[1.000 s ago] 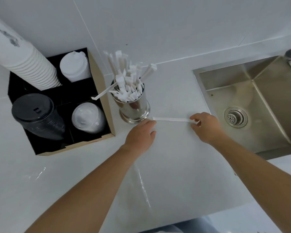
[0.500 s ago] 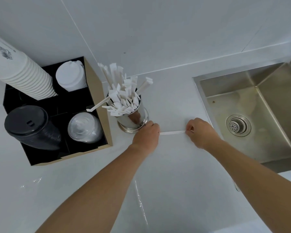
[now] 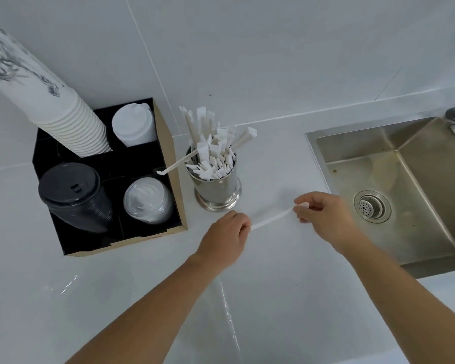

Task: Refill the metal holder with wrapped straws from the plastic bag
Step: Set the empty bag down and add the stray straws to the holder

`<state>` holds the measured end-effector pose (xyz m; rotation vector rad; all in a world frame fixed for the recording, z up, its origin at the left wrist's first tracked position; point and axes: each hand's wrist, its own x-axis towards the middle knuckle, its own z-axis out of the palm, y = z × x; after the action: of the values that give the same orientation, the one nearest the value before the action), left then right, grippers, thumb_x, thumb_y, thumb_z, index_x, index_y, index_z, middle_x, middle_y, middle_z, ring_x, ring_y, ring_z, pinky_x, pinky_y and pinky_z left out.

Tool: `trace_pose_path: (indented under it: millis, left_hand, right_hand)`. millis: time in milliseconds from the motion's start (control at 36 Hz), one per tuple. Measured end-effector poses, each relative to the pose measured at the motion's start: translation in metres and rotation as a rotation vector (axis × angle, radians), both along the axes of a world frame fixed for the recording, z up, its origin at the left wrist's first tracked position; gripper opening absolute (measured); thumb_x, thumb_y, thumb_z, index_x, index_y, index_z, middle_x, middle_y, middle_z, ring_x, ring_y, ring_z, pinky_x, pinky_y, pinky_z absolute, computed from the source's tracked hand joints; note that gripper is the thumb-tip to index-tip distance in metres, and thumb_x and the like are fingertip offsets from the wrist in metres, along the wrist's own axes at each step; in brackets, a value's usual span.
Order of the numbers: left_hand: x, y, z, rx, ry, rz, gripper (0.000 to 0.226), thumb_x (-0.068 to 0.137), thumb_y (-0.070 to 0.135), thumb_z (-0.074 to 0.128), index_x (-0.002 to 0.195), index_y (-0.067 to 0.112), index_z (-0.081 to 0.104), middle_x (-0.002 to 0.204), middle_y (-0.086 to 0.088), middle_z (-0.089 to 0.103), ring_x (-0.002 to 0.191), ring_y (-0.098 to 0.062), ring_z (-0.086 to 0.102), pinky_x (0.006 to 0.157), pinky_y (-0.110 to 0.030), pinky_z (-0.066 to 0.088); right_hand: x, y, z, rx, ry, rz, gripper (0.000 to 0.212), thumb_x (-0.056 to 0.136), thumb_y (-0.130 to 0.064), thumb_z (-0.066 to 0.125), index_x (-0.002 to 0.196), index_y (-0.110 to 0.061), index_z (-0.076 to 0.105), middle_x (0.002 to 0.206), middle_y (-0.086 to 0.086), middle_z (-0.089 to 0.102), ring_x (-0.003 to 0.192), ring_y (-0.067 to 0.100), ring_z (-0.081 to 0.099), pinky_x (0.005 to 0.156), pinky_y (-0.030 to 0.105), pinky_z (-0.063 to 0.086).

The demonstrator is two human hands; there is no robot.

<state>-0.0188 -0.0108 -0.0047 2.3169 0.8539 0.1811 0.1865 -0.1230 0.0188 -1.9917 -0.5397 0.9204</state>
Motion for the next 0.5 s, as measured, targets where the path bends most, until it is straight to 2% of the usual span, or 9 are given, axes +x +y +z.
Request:
trace_pose_path:
  millis: [83, 167, 278, 389, 500]
  left_hand:
    - [-0.016, -0.004, 0.019, -0.01, -0.072, -0.004, 0.008, 0.092, 0.016, 0.055, 0.088, 0.016, 0.061, 0.083, 0.005, 0.058, 0.069, -0.014, 0.054, 0.071, -0.033, 0.049]
    - [-0.032, -0.004, 0.039, 0.001, -0.173, 0.028, 0.005, 0.09, 0.017, 0.059, 0.087, 0.019, 0.063, 0.081, 0.01, 0.06, 0.064, -0.007, 0.053, 0.068, -0.024, 0.049]
    - [-0.048, 0.004, 0.064, 0.048, -0.284, 0.081, 0.004, 0.088, 0.016, 0.064, 0.085, 0.018, 0.065, 0.075, 0.018, 0.055, 0.062, 0.0, 0.051, 0.062, -0.016, 0.044]
    - [-0.062, 0.014, 0.083, 0.116, -0.359, 0.102, 0.008, 0.087, 0.017, 0.064, 0.093, 0.017, 0.069, 0.079, 0.015, 0.06, 0.063, -0.005, 0.054, 0.063, -0.01, 0.041]
    - [-0.068, 0.028, 0.104, 0.175, -0.419, 0.132, 0.008, 0.087, 0.018, 0.063, 0.09, 0.017, 0.07, 0.077, 0.015, 0.058, 0.063, 0.0, 0.052, 0.063, -0.005, 0.037]
  right_hand:
    - [-0.012, 0.003, 0.022, 0.145, 0.083, -0.037, 0.016, 0.082, -0.003, 0.073, 0.082, -0.019, 0.075, 0.076, 0.012, 0.07, 0.065, 0.02, 0.067, 0.079, 0.041, 0.058]
    - [-0.024, 0.008, 0.046, 0.253, 0.125, -0.051, 0.021, 0.081, 0.003, 0.072, 0.081, -0.018, 0.073, 0.074, 0.015, 0.067, 0.065, 0.024, 0.065, 0.078, 0.042, 0.056]
    - [-0.043, 0.021, 0.084, 0.386, 0.134, -0.045, 0.019, 0.08, 0.006, 0.072, 0.078, -0.013, 0.067, 0.077, 0.03, 0.06, 0.064, 0.028, 0.064, 0.075, 0.041, 0.055]
    - [-0.062, 0.036, 0.126, 0.507, 0.1, -0.005, 0.017, 0.079, 0.008, 0.07, 0.079, -0.008, 0.066, 0.07, 0.019, 0.067, 0.061, 0.026, 0.063, 0.068, 0.035, 0.057]
    - [-0.078, 0.051, 0.161, 0.574, -0.018, 0.087, 0.021, 0.078, 0.007, 0.072, 0.075, -0.013, 0.067, 0.065, 0.005, 0.07, 0.059, 0.023, 0.066, 0.069, 0.037, 0.058]
